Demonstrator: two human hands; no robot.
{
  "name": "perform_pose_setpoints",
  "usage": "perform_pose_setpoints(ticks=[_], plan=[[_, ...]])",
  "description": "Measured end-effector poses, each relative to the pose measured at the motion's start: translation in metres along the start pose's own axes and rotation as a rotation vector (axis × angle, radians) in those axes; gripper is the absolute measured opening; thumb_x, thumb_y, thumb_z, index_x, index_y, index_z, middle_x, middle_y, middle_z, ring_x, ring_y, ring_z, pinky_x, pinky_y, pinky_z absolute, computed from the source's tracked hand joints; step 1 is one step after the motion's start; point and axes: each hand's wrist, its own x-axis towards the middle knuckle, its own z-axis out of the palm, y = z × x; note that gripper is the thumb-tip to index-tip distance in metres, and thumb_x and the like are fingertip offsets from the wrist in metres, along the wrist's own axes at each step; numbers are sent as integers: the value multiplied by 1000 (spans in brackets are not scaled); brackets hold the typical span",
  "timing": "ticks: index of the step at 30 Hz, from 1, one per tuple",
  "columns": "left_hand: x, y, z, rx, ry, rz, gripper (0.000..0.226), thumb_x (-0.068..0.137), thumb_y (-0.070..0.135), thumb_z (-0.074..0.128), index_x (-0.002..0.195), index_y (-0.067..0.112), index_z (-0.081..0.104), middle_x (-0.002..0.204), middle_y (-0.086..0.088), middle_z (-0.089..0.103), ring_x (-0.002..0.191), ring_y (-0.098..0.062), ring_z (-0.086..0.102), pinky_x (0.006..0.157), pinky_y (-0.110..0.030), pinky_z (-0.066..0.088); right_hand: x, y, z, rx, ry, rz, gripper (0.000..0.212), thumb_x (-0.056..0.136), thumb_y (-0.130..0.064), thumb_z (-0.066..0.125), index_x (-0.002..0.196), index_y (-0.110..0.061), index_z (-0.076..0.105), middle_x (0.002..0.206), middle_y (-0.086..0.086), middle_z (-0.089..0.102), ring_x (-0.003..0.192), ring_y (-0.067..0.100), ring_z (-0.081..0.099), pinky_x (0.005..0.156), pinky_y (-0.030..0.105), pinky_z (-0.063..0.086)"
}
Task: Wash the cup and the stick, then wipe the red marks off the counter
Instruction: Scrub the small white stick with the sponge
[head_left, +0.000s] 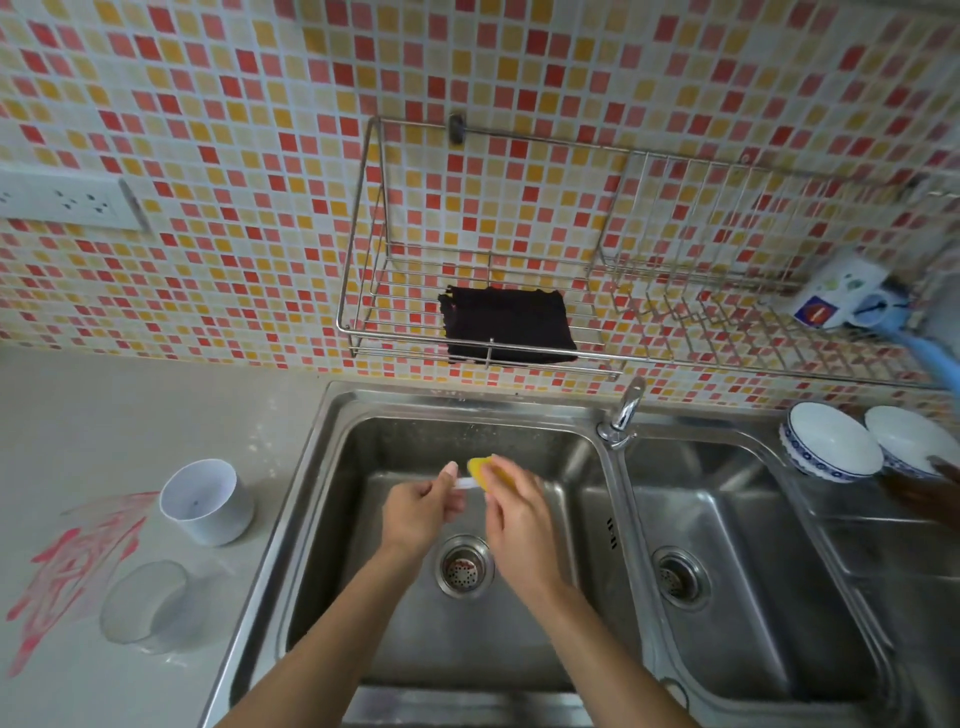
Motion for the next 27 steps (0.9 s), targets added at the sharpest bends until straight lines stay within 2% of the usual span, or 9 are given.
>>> perform_pose_setpoints(ticks=[3, 6, 9, 11, 14, 19, 22, 24, 27], plan=[[8, 6, -2, -28, 1, -3, 35, 91, 40, 63, 69, 15, 72, 74, -6, 75, 79, -21, 73, 85, -36, 58, 9, 4, -6, 2, 52, 173, 42, 87, 0, 62, 126, -17, 64, 127, 3, 60, 115, 20, 55, 103, 26, 40], [11, 12, -4, -15, -10, 0, 36, 92, 39, 61, 72, 12, 74, 77, -7, 75, 80, -20, 72, 81, -31, 58, 4, -14, 0, -16, 7, 79, 43, 87, -3, 63, 128, -15, 62, 129, 2, 59, 116, 17, 52, 103, 19, 37], [14, 11, -9, -37, -35, -53, 39, 94, 38, 60, 82, 5, 76, 78, -10, 75, 72, -13, 70, 70, -20, 57, 0, -25, 12, -1, -6, 13, 42, 85, -3, 64, 126, -12, 63, 126, 4, 59, 115, 17, 51, 104, 19, 36], [16, 11, -11, -27, -37, -82, 39, 93, 39, 60, 80, 6, 75, 74, -6, 74, 70, -13, 69, 74, -23, 56, 4, -20, 16, 1, 51, 111, 43, 85, -2, 64, 126, -15, 63, 125, 2, 60, 113, 17, 53, 103, 21, 39], [21, 12, -15, 10, -46, -85, 37, 91, 41, 62, 70, 12, 72, 72, -3, 73, 70, -13, 69, 81, -29, 57, 7, -18, 21, -2, 111, 276, 45, 84, -1, 64, 127, -16, 63, 123, 2, 61, 111, 20, 55, 99, 33, 46], [30, 14, -22, 42, -86, -91, 38, 90, 42, 63, 68, 14, 75, 65, 0, 74, 67, -11, 70, 82, -32, 58, -4, -41, 33, -27, 76, 102, 43, 85, -5, 65, 127, -13, 62, 126, 1, 59, 114, 19, 54, 100, 28, 45], [32, 12, -22, 110, -107, -44, 34, 89, 42, 65, 69, 15, 73, 71, 0, 74, 68, -10, 70, 85, -34, 58, 0, -26, 32, 11, 133, 254, 44, 87, -3, 61, 128, -16, 62, 126, 0, 59, 115, 19, 55, 101, 30, 45], [30, 11, -20, 189, -125, 14, 32, 88, 41, 66, 67, 18, 72, 72, 0, 74, 74, -13, 71, 86, -36, 57, -1, -20, 30, 20, 113, 308, 45, 86, -1, 60, 128, -16, 62, 125, -1, 59, 115, 19, 56, 102, 31, 45], [29, 11, -15, 329, -127, 86, 26, 87, 36, 69, 67, 20, 71, 71, 2, 72, 82, -20, 70, 83, -34, 54, -9, -11, 20, 28, 55, 323, 45, 81, 2, 62, 123, -13, 65, 122, 2, 62, 112, 20, 59, 103, 19, 39]])
